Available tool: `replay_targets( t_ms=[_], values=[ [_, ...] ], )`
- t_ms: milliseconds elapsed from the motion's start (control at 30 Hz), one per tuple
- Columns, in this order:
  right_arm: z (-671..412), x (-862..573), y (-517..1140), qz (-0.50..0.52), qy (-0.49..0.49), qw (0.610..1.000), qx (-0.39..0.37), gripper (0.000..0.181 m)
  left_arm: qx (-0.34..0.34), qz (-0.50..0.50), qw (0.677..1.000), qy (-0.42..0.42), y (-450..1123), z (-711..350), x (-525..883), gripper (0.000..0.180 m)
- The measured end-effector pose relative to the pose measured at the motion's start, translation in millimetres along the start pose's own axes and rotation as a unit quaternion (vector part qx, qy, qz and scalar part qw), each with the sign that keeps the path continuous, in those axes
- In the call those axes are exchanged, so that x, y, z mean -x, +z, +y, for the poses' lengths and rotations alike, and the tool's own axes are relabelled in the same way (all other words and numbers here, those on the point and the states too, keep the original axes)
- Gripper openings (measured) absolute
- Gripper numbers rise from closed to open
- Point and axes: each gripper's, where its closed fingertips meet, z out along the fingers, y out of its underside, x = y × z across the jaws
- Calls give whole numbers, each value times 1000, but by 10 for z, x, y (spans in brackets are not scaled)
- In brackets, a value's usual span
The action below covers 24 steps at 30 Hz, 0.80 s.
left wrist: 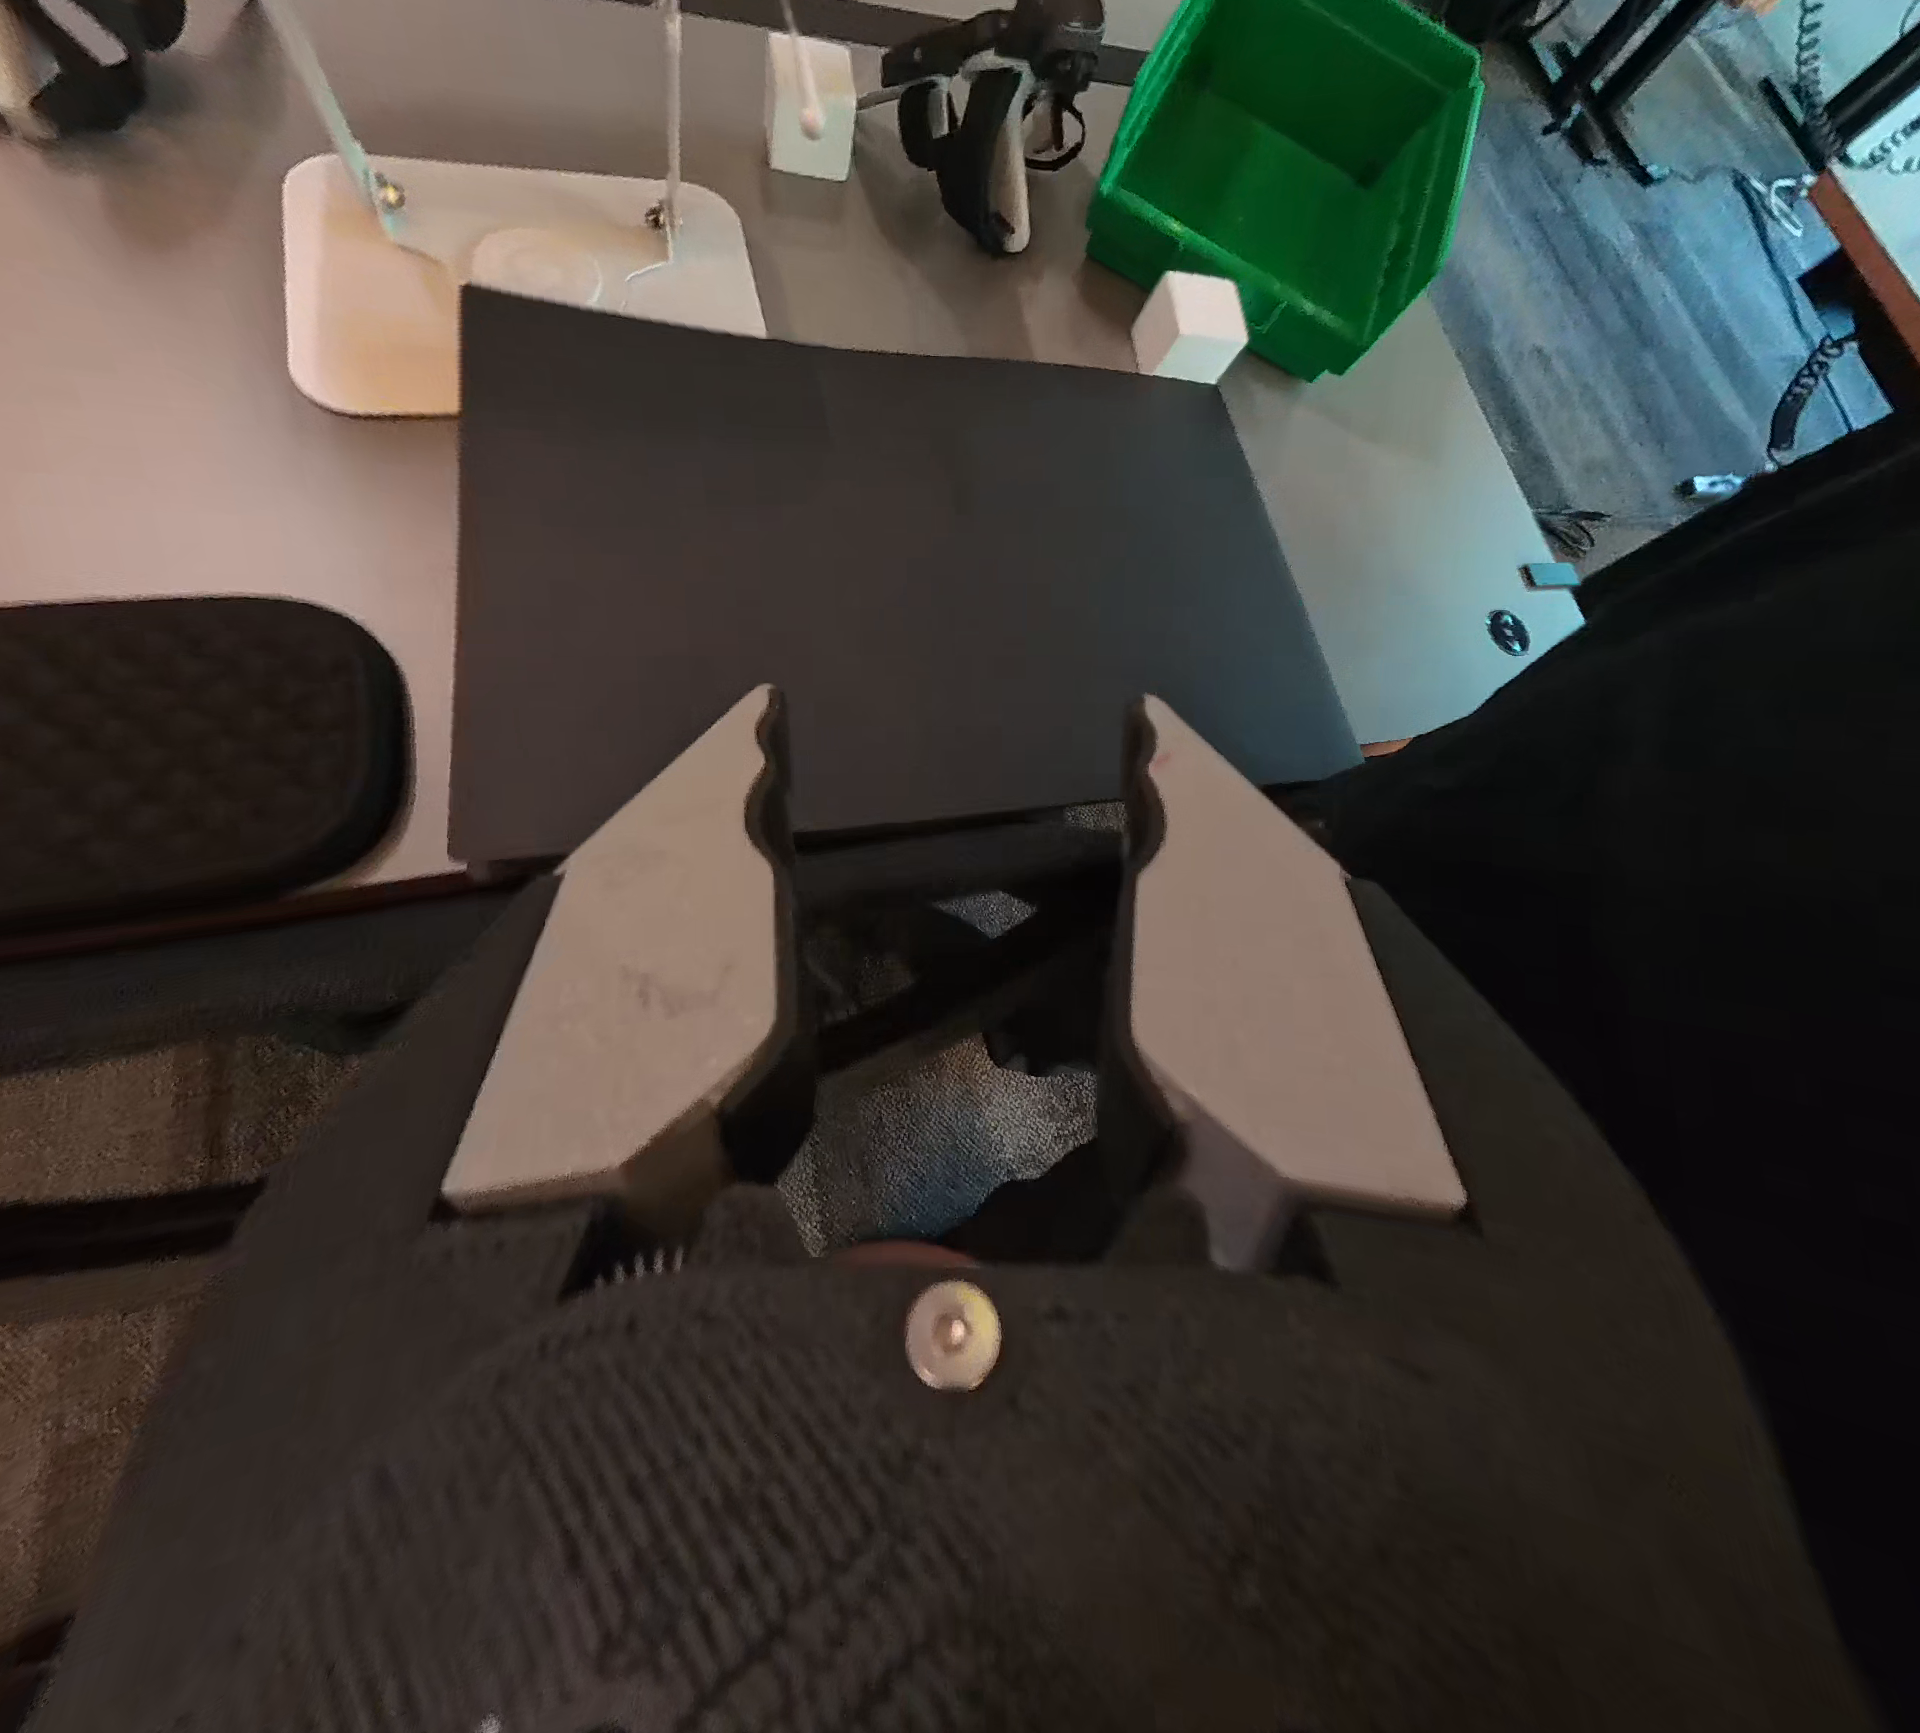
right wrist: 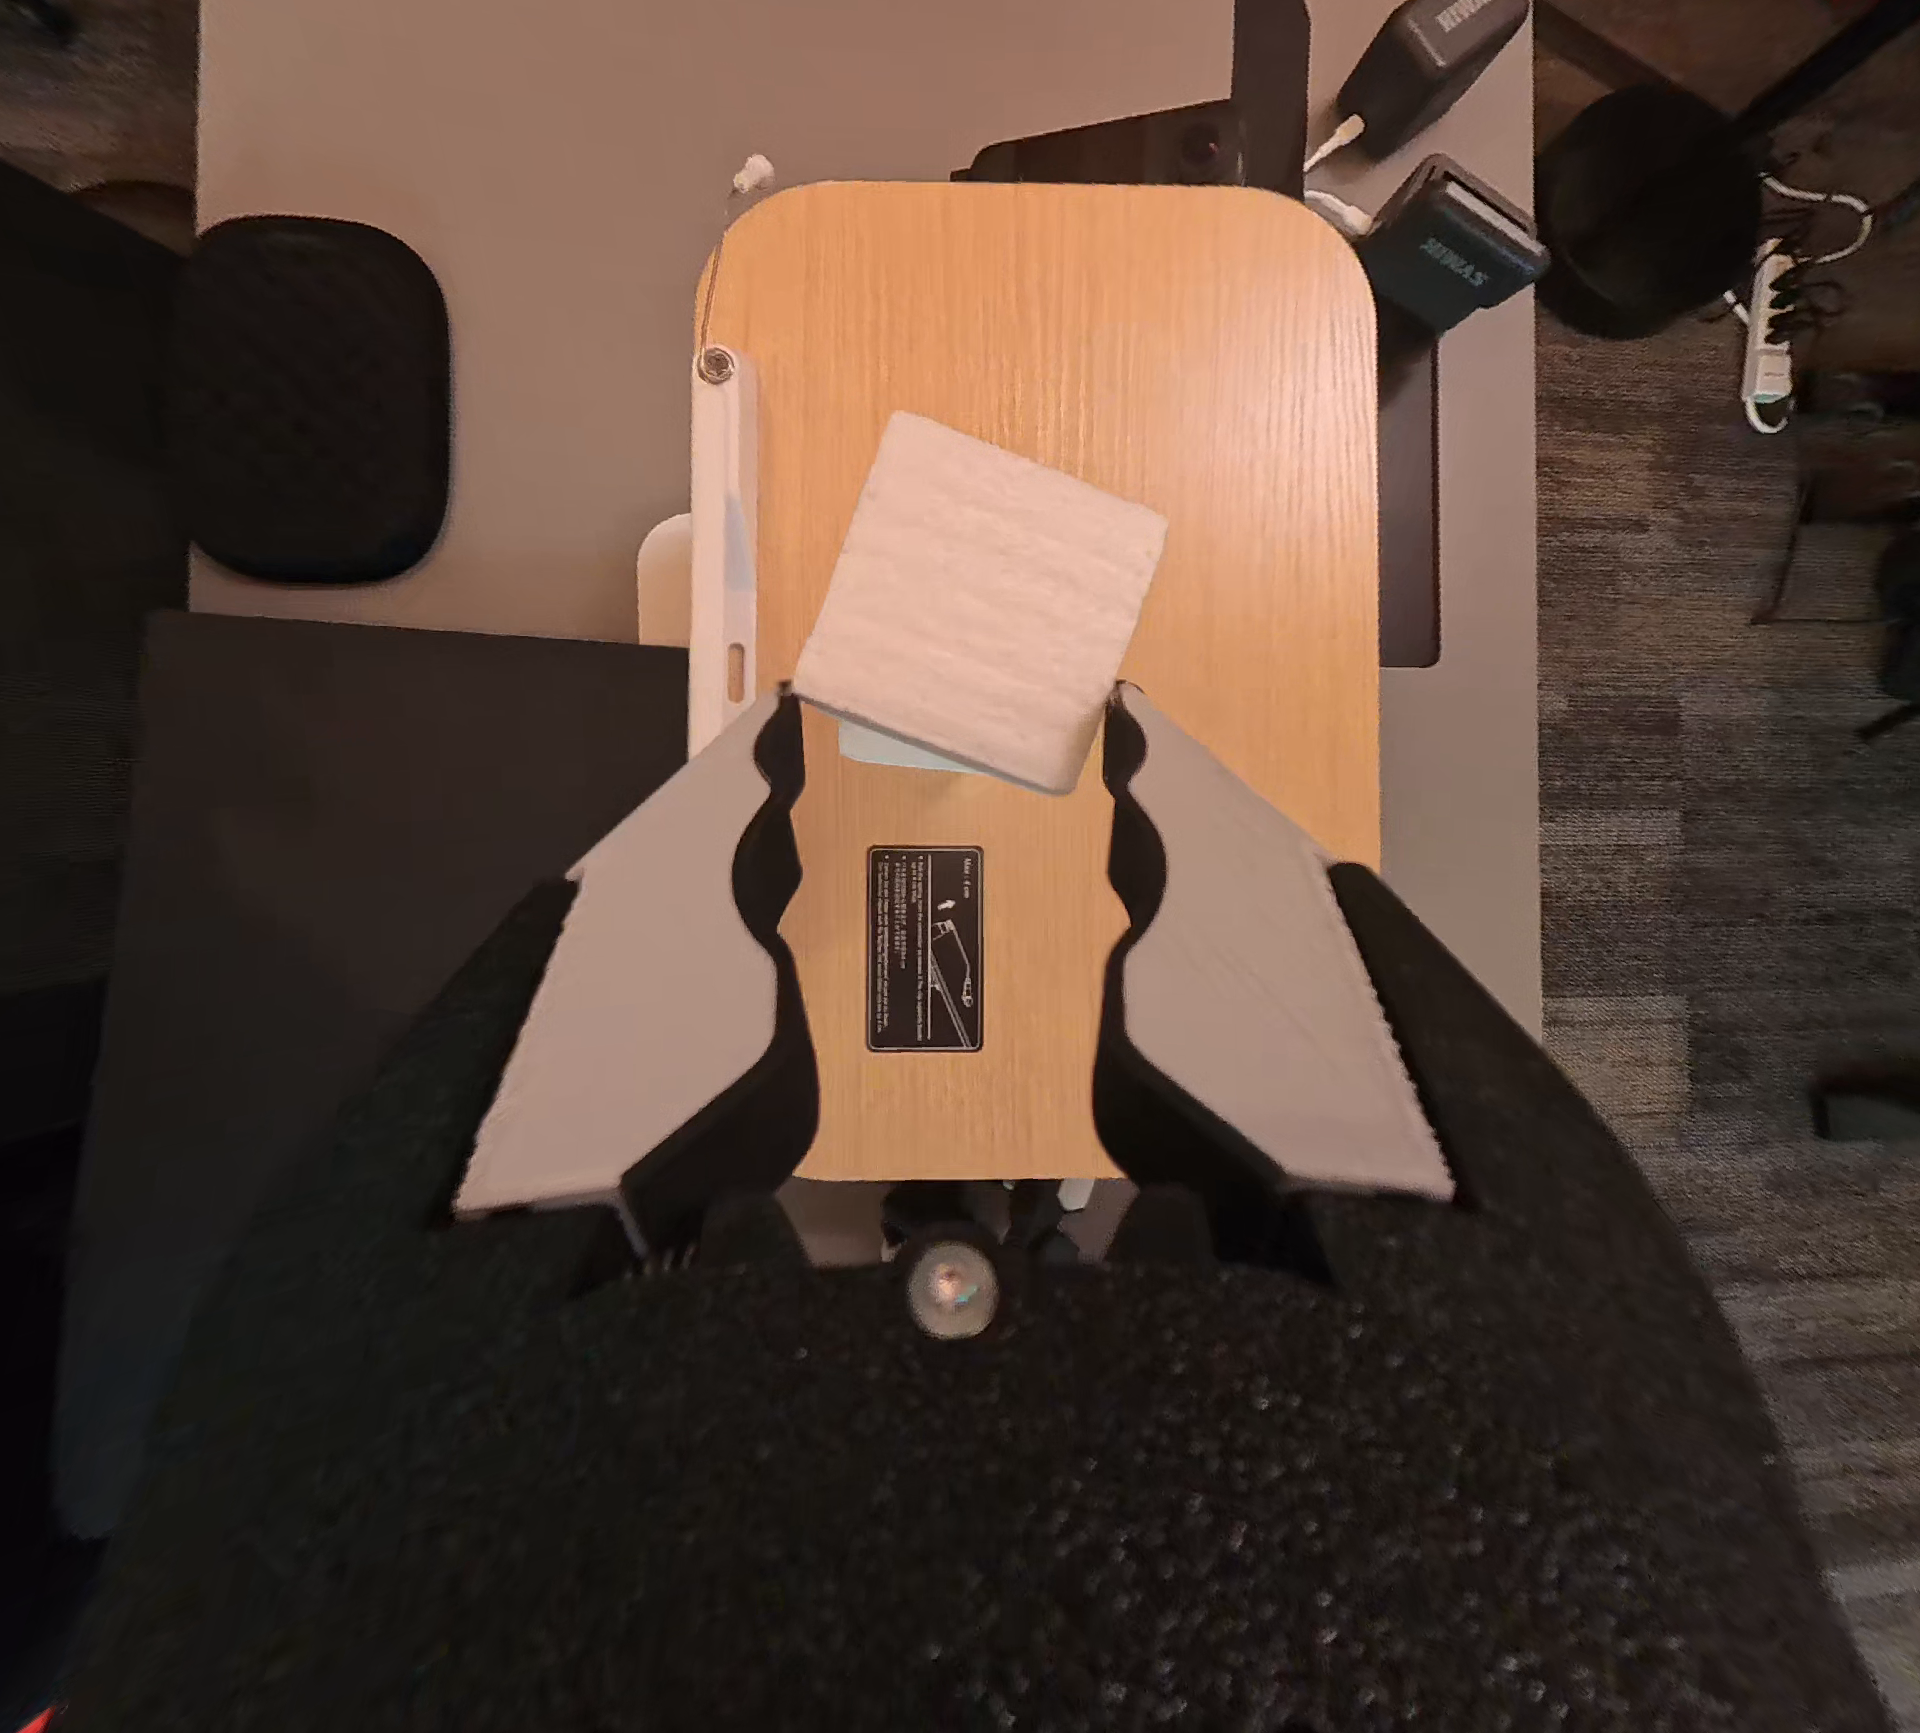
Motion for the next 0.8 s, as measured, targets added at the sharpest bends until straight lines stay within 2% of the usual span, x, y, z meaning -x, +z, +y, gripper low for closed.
replay_targets(
  t_ms=[33, 100, 133, 267, 367, 433, 567, 700, 800],
  values=[
    [12, -6, 4, -2, 3, 1000, -1, 59, 1, 4, 1000, 7, 34, -38, -20, 63],
    [37, -3, -29, -7, 14, 1000, -5, 81, 2, 10, 1000, 15, 90, -81, -34, 65],
    [47, 13, -98, -9, 21, 1000, -15, 85, 3, 15, 1000, 16, 112, -90, -33, 66],
    [343, 114, -737, 12, 63, 992, -108, 85, 0, 37, 999, 8, 176, -112, -11, 66],
    [1159, 435, -1075, -5, 85, 985, -148, 72, -5, 62, 998, 2, 225, -129, -23, 65],
    [1968, 756, -962, -27, 97, 989, -104, 65, 4, 81, 997, 6, 274, -115, -48, 65],
    [3450, 1188, -469, -18, 86, 995, 56, 64, 33, 115, 992, 31, 408, -89, -105, 65],
    [4109, 1178, -157, 34, -13, 980, 196, 66, 57, 137, 988, 52, 535, -119, -162, 66],
    [4191, 1112, -20, 38, -65, 969, 235, 59, 58, 142, 986, 66, 569, -159, -216, 65]
  ],
)
